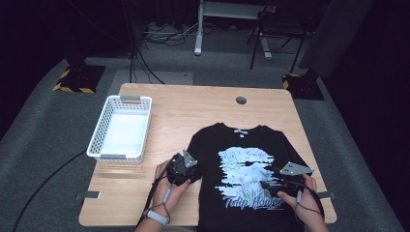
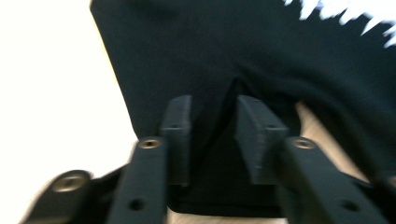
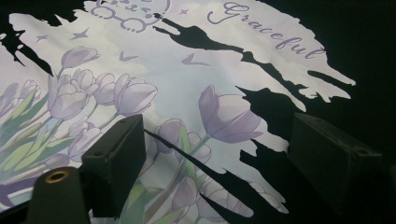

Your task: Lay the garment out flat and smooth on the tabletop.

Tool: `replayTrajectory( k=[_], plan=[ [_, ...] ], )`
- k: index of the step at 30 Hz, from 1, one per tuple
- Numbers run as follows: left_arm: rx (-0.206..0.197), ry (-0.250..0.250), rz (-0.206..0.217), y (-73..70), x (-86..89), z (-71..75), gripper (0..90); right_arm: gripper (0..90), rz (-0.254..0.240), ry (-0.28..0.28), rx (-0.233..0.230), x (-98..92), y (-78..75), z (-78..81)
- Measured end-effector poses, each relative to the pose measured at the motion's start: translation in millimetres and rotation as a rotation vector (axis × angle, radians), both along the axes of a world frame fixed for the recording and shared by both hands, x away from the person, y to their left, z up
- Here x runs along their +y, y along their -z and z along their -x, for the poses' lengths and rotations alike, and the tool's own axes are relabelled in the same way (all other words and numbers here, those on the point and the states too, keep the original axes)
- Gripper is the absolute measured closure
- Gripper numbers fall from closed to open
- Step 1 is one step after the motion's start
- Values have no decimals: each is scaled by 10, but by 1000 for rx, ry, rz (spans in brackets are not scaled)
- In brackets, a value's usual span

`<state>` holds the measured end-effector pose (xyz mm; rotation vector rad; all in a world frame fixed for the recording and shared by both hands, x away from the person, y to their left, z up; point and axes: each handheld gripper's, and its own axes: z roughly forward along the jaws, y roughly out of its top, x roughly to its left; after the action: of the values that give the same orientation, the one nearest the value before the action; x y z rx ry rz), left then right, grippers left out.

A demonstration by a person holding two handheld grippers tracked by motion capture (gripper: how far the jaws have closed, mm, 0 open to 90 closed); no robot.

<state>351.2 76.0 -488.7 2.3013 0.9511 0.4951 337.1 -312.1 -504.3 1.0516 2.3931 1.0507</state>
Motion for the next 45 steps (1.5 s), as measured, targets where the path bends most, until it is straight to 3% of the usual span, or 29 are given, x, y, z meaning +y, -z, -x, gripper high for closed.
replayTrajectory(
  k=[1, 3, 5, 10, 12, 17, 20, 23, 27, 33, 36, 42, 45],
  plan=[
    [-4, -7, -5, -8, 3, -4, 782, 189, 0, 0, 0, 0, 0, 0],
    [1, -10, 23, -22, 22, -13, 867, 189, 0, 0, 0, 0, 0, 0],
    [-11, -36, 66, -53, 84, -10, 873, 189, -1, 0, 0, -1, 0, 0],
    [-63, -101, 107, -158, 270, 50, 877, 189, -1, 0, 1, -1, 0, -1],
    [-102, -143, 98, -226, 391, 97, 877, 189, -1, 0, 1, -1, 0, 0],
    [-140, -223, 69, -305, 620, 190, 875, 189, -1, 0, 0, -1, 0, 0],
    [-132, -304, 103, -286, 776, 214, 651, 189, -1, 0, 0, -1, 0, 0],
    [-134, -321, 101, -256, 817, 235, 560, 189, -1, 0, 0, -1, 0, 0],
    [-132, -298, 122, -231, 755, 250, 500, 189, 0, 0, 0, -1, 0, 0],
    [-126, -187, 161, -251, 421, 238, 431, 188, 1, 4, 0, 5, -1, 2],
    [-122, -138, 151, -220, 248, 233, 411, 186, 2, 9, 2, 17, -2, 7],
    [-64, -92, 144, -81, 22, 205, 402, 184, 3, 10, 1, 96, -1, 22],
    [-39, -99, 100, -25, 0, 188, 397, 183, 4, 7, 0, 164, 0, 30]
  ],
)
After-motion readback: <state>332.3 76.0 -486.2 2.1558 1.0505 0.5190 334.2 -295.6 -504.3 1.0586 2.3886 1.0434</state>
